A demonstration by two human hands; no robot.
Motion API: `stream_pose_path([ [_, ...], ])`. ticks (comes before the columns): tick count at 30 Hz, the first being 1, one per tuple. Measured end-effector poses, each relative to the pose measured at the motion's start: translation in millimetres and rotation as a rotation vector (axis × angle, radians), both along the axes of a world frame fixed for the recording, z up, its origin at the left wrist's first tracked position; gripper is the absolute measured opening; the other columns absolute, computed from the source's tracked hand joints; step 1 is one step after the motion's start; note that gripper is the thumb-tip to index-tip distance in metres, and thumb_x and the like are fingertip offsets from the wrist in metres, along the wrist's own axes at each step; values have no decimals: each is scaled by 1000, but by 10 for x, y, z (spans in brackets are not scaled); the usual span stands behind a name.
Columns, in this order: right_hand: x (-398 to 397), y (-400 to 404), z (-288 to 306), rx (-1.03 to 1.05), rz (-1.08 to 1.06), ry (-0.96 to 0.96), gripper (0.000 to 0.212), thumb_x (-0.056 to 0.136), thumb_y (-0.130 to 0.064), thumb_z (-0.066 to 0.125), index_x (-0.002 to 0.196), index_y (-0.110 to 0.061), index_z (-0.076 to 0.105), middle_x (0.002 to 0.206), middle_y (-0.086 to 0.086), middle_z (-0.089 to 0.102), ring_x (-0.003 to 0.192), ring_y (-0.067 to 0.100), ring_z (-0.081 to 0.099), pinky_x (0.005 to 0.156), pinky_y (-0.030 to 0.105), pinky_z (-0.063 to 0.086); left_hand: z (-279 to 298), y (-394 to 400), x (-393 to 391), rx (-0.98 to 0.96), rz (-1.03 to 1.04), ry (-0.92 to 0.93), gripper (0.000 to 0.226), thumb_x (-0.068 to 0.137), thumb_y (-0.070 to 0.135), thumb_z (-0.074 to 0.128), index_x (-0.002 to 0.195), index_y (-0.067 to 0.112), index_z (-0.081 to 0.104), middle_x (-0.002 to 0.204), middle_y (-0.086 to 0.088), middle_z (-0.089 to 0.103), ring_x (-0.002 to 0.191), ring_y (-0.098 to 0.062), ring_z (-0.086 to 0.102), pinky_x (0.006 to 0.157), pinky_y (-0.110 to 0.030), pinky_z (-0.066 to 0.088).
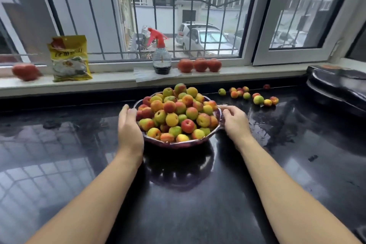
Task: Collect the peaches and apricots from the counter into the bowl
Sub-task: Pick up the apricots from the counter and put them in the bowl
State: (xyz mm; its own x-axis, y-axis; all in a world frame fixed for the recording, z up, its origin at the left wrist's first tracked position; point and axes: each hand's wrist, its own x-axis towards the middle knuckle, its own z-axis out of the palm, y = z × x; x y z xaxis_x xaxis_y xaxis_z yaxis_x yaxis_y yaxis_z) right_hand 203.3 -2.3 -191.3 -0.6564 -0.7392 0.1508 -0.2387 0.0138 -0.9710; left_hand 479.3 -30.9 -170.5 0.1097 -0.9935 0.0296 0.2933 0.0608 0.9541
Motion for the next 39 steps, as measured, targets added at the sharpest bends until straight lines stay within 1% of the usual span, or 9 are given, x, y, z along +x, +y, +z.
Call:
stream_pose_path([
  [2,-154,-163,2,109,-133,278,25,91,-13,53,105,-23,72,109,3,73,99,22,66,91,35,53,-141,-88,-73,-37,39,130,53,99,26,50,152,19,51,145,0,60,128,-17,63,106,-35,53],
  [5,-513,-685,126,420,-37,696,41,93,-22,57,134,-18,61,140,12,56,122,35,56,98,39,45,-262,-190,-117,-14,76,263,46,89,17,55,133,24,66,126,4,74,113,-11,73,89,-26,59],
  [10,-815,-1587,253,708,60,1015,61,102,-35,46,159,-27,24,168,3,13,139,42,38,109,48,38,-321,-234,-100,-30,69,293,51,85,20,56,135,24,67,136,-2,70,124,-18,68,104,-39,55],
  [14,-735,-1594,187,560,-65,1107,47,99,-25,50,144,-13,44,146,18,44,113,48,57,86,48,49,-319,-241,-101,-45,76,289,49,87,20,54,135,23,66,130,3,74,120,-12,70,92,-24,58],
  [17,-718,-1333,185,462,-183,1056,32,94,-18,53,124,-9,55,127,18,50,97,46,61,69,40,41,-328,-217,-95,-22,59,280,48,87,21,55,134,25,66,127,5,75,119,-13,70,90,-24,58],
  [22,-761,-1166,186,646,0,986,54,100,-30,50,150,-14,38,160,10,30,135,40,45,103,46,41,-283,-193,-93,-27,63,280,50,82,21,58,131,25,68,133,0,71,121,-14,69,98,-31,57],
  [27,-844,-1296,120,690,85,1014,63,104,-38,43,160,-24,20,170,3,4,145,36,34,110,49,39,-285,-192,-123,-39,74,260,52,81,21,55,131,24,69,128,2,72,115,-12,71,94,-30,59],
  [33,-874,-1411,17,463,-160,1042,44,99,-30,53,140,-15,46,137,17,42,112,44,57,77,41,44,-259,-227,-103,-29,58,248,51,80,23,54,128,27,69,129,0,71,114,-15,71,88,-31,60],
  [39,-711,-1294,190,444,18,874,37,99,-28,61,132,-13,62,131,16,59,118,34,57,95,39,47,-245,-204,-79,-24,53,231,48,81,24,54,126,31,70,133,-2,69,118,-18,70,90,-33,60],
])
